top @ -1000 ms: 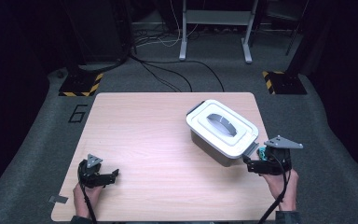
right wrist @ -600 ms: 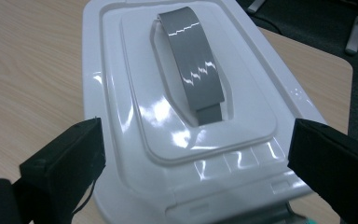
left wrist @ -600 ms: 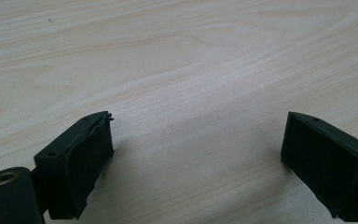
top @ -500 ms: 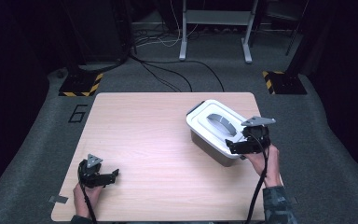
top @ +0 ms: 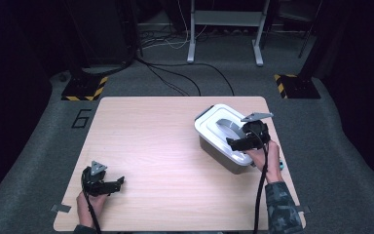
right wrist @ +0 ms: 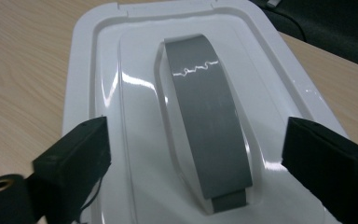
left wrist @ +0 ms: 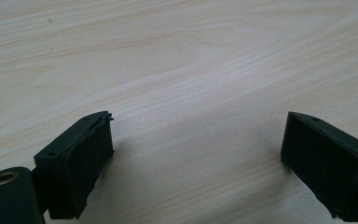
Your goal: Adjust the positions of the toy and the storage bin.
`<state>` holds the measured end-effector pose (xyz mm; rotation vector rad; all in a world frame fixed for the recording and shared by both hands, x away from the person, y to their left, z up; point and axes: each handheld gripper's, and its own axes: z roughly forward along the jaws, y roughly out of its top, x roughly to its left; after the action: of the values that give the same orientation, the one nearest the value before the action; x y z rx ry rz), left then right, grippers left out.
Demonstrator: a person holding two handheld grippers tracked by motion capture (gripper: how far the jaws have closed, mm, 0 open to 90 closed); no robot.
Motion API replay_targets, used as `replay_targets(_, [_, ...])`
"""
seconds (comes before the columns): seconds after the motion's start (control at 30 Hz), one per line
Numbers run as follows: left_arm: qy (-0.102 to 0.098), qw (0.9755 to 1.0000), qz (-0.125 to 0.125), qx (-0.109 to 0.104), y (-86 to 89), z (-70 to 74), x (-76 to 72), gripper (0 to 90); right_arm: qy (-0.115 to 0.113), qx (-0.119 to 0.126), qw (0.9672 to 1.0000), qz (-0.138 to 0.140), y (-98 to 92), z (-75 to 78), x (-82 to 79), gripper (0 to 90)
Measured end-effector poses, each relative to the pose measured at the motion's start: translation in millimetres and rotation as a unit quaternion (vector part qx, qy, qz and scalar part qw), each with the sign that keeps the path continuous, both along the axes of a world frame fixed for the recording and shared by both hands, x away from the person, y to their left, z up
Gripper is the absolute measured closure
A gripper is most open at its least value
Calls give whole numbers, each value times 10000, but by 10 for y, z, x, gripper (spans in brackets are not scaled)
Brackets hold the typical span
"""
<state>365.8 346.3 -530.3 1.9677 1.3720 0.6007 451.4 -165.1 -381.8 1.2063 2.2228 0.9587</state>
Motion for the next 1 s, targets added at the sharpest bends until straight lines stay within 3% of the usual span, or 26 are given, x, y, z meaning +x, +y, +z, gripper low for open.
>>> replay_targets(0.07, [30,10000,-11,15,2,5,-2,87,-72,62,9999,91,23,28,59,206])
replay_targets(0.1, [36,10000,-15,22,3,7,-3,87,-72,62,9999,91,23,28,59,206])
replay_targets(0.17, [36,10000,-21,13,2,6,-4,88,-126,-9,9999,88,46,42,99,300])
replay_targets(0.2, [16,10000,-14,8,1,3,-4,88,-56,-4,9999,104,58,46,145,349])
replay_targets(0.4, [-17,10000,-21,3,0,0,-3,92,-17,0,9999,149,79,34,235,457])
replay_targets(0.53, [4,10000,-22,-12,-4,0,-6,93,-81,-62,9995,313,117,43,255,583])
replay_targets(0.67, [-12,10000,-30,-10,-5,0,-6,93,-142,-186,9993,287,138,48,257,613])
replay_targets(0.8, [-11,10000,-41,-9,-4,0,-5,95,-48,-60,9996,276,143,45,240,637])
replay_targets(1.0, [-9,10000,-42,-10,-3,0,-5,95,-28,-80,9994,342,195,51,208,663])
